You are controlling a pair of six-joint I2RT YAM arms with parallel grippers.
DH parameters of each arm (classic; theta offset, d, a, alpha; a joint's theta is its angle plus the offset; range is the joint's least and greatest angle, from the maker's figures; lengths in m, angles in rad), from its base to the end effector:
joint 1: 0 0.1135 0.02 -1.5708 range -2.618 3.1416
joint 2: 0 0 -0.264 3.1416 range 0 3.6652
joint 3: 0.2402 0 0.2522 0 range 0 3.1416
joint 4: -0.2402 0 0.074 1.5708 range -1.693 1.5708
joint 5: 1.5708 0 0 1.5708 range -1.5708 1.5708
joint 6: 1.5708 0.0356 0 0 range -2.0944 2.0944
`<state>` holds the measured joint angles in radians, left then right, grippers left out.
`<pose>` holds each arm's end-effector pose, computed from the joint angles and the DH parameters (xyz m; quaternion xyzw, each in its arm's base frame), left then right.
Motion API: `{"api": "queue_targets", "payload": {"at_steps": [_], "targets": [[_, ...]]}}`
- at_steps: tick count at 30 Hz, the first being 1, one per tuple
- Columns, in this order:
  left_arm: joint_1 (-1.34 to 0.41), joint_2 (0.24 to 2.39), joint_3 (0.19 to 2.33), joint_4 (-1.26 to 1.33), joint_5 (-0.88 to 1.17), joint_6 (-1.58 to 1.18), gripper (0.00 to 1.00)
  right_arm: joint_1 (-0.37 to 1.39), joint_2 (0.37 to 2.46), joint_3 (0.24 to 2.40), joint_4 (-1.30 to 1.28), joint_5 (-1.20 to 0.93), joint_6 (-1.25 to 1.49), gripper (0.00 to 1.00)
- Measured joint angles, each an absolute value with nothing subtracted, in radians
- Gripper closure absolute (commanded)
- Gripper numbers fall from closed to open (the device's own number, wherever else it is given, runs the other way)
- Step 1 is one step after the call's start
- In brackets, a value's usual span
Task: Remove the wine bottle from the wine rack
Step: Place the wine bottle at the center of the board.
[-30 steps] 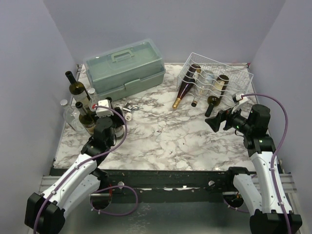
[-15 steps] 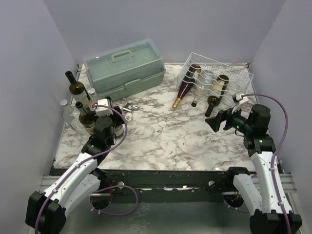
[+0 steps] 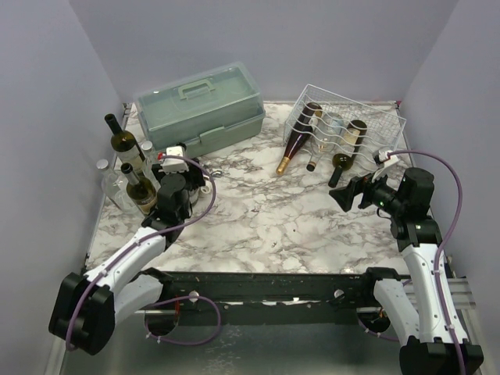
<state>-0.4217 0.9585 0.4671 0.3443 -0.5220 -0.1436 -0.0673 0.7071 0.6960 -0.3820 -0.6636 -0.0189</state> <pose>0.2046 -0.0723 0.2515 -0.0655 0.7478 0.0116 0.6606 0.1603 0.0112 0.3032 -0.1618 0.7904 0.2480 0.5363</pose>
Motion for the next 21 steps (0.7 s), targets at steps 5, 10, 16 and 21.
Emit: {"api": "queue_targets", "payload": {"at_steps": [5, 10, 16, 21], "targets": [[-0.4, 1.042, 0.488, 0.413, -0.5, -0.142, 1.0, -0.067, 0.706, 0.696, -0.382, -0.663, -0.019, 0.01], [-0.379, 1.102, 0.512, 0.461, -0.467, -0.155, 1.0, -0.068, 0.706, 0.696, -0.382, -0.663, -0.019, 0.01], [-0.347, 1.134, 0.514, 0.501, -0.422, -0.195, 0.95, -0.068, 0.706, 0.696, -0.382, -0.663, -0.019, 0.0], [-0.34, 1.134, 0.514, 0.516, -0.408, -0.216, 0.76, -0.068, 0.706, 0.696, -0.382, -0.663, -0.019, 0.0]]}}
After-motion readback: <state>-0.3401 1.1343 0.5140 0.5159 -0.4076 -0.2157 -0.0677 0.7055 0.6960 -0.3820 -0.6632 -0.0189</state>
